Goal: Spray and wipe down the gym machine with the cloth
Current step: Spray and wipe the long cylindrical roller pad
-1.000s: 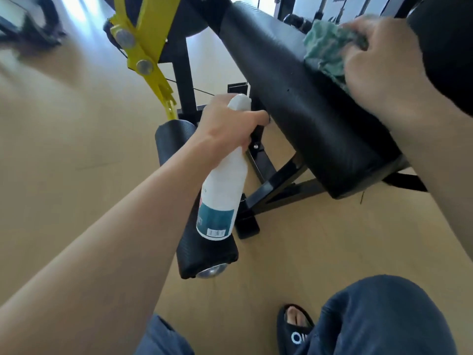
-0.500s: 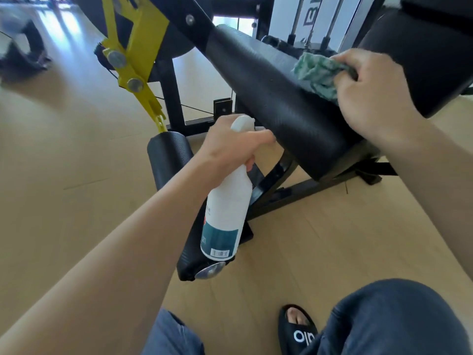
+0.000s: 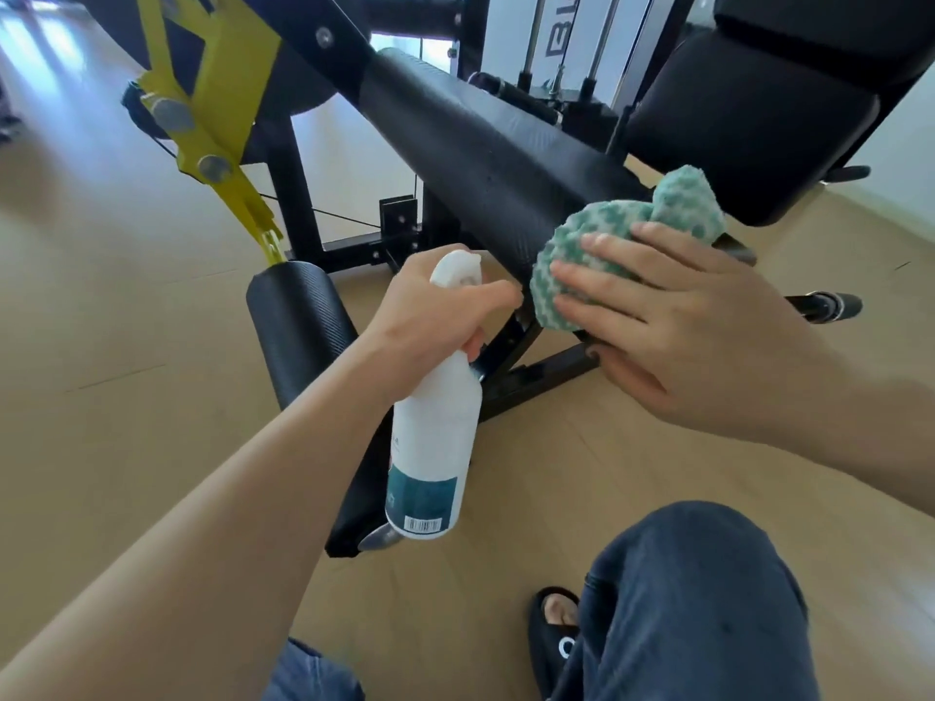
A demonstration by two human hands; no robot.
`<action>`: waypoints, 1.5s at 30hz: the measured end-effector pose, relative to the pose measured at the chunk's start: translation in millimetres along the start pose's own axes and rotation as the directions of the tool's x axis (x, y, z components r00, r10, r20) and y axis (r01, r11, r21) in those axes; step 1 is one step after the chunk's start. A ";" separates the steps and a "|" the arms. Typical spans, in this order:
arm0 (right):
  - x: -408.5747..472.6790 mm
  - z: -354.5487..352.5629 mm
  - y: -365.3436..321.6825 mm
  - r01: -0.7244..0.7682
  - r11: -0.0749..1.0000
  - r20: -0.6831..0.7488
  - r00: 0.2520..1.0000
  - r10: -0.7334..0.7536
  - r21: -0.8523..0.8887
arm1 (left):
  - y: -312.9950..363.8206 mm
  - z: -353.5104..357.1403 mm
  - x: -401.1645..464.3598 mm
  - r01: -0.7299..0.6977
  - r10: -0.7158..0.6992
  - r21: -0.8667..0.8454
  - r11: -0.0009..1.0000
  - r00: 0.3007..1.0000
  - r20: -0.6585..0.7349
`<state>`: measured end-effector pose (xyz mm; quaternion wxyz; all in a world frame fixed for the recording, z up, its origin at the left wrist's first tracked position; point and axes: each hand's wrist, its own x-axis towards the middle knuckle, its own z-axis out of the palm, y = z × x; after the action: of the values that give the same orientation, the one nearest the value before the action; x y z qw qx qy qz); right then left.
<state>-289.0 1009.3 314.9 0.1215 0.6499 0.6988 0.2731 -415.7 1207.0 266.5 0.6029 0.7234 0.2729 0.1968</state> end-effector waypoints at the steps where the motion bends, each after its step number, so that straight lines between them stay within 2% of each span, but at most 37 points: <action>1: 5.0 -0.5 2.9 0.038 0.999 0.040 0.998 -0.038 -0.015 | -1.0 -2.7 2.0 -0.010 0.010 0.009 1.000 1.000 -0.015; 4: 38.3 0.4 5.7 0.127 0.987 0.215 0.971 -0.104 -0.096 | -3.1 -12.1 10.3 -0.006 0.007 0.031 1.000 0.999 -0.052; 7: 98.8 13.0 8.3 0.296 0.917 0.491 0.860 -0.136 -0.266 | -7.4 -20.9 17.7 0.021 -0.019 0.014 1.000 0.994 -0.110; 9: 143.6 23.5 12.6 0.350 0.886 0.588 0.801 -0.115 -0.303 | -10.2 -27.9 19.4 0.045 -0.044 0.005 0.999 0.989 -0.141; 11: 179.7 30.8 17.4 0.321 0.896 0.624 0.779 -0.065 -0.307 | -15.1 -34.9 21.4 0.053 -0.053 -0.001 0.999 0.985 -0.162; 14: 192.2 36.0 16.5 0.270 0.890 0.609 0.793 0.011 -0.367 | -20.9 -39.0 23.7 0.066 -0.063 0.010 0.998 0.982 -0.178; 18: 139.6 25.0 -0.6 0.130 0.906 0.580 0.802 0.143 -0.403 | -24.3 -37.4 25.1 0.100 -0.102 -0.020 0.995 0.980 -0.173; 22: 80.0 10.9 -12.7 0.051 0.947 0.340 0.938 0.063 -0.316 | -21.2 -33.3 33.8 0.092 -0.094 -0.019 0.996 0.983 -0.157; 24: 76.1 9.9 -9.9 0.015 0.960 0.267 0.962 0.063 -0.280 | -18.5 -32.4 39.1 0.062 -0.065 -0.028 0.998 0.986 -0.152; 27: 87.2 9.1 -7.4 -0.036 0.959 0.284 0.951 0.119 -0.282 | -16.1 -32.0 44.5 0.018 -0.023 -0.036 0.999 0.991 -0.130; 30: 100.4 10.7 -2.1 -0.055 0.945 0.390 0.902 0.186 -0.324 | -15.3 -31.1 48.4 0.023 -0.027 -0.031 0.999 0.992 -0.125; 34: 124.1 11.9 1.6 -0.056 0.964 0.508 0.841 0.185 -0.259 | -15.3 -28.0 58.9 0.024 -0.029 -0.048 0.999 0.994 -0.107; 39: 117.7 14.1 -6.3 -0.180 0.962 0.447 0.857 0.256 -0.205 | -3.1 -27.4 70.5 0.027 -0.029 -0.029 0.999 0.997 -0.075; 42: 90.9 15.3 -16.1 -0.224 0.954 0.329 0.901 0.281 -0.201 | 1.3 -24.4 73.9 0.019 -0.021 -0.026 0.999 0.998 -0.057; 45: 58.7 12.8 -23.8 -0.150 0.939 0.325 0.911 0.253 -0.310 | -0.5 -19.7 71.3 0.031 -0.033 -0.034 0.999 0.997 -0.065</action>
<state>-309.7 1069.3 302.4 0.3082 0.7345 0.5477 0.2560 -372.7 1267.2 266.8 0.6083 0.7022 0.3008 0.2153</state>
